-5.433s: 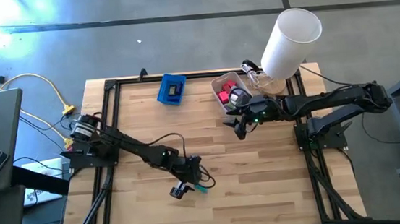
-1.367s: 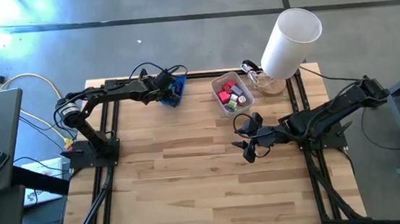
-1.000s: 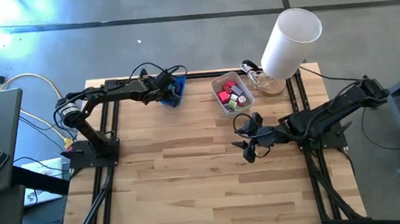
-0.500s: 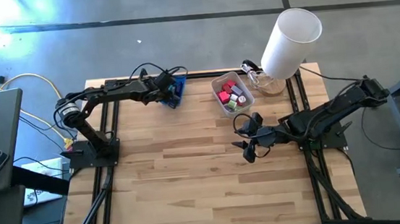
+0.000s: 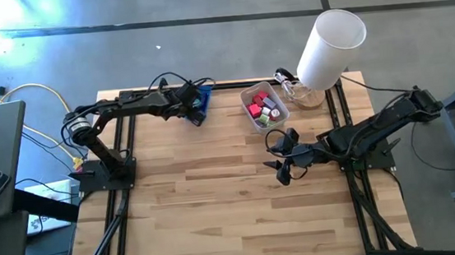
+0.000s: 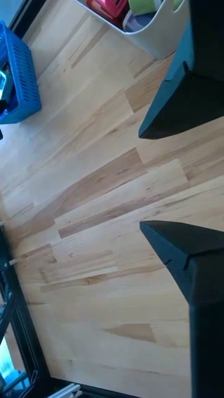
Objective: Pick & Place Office items
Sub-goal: Return to Home Position
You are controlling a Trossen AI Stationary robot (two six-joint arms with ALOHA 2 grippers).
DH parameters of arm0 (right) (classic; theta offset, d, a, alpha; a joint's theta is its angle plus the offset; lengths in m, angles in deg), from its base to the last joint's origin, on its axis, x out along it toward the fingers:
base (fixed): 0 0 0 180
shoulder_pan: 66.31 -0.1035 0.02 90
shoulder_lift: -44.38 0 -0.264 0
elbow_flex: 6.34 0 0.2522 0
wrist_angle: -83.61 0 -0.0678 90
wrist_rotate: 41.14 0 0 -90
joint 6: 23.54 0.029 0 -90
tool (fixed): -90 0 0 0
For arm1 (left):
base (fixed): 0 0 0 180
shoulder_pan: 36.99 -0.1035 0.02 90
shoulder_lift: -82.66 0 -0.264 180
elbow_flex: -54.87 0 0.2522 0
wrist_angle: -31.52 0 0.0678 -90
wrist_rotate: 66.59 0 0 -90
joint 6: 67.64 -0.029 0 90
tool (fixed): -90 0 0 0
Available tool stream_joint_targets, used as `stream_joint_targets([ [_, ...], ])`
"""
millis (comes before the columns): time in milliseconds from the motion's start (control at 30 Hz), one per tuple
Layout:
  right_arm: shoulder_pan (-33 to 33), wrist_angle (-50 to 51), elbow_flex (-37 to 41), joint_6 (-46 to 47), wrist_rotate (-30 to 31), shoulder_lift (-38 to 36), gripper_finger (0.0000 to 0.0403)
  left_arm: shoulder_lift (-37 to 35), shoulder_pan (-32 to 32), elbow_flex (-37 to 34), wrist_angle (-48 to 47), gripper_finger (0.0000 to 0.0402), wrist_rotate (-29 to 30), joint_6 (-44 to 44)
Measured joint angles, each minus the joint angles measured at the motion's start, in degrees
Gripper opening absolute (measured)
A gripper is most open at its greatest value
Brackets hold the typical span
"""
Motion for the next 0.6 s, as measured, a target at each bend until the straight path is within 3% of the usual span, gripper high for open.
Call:
stream_joint_targets([
  [233, 0.00, -0.02, 0.00, -0.11, 0.10, 0.00, 0.0215, -1.67, -0.06, 0.09, 0.18, 0.0191, 0.35, 0.04],
  [600, 0.22, -3.45, 0.02, 0.76, -1.42, 0.02, 0.0215, -11.94, 1.87, 0.20, -5.80, 0.0191, -1.05, 0.66],
])
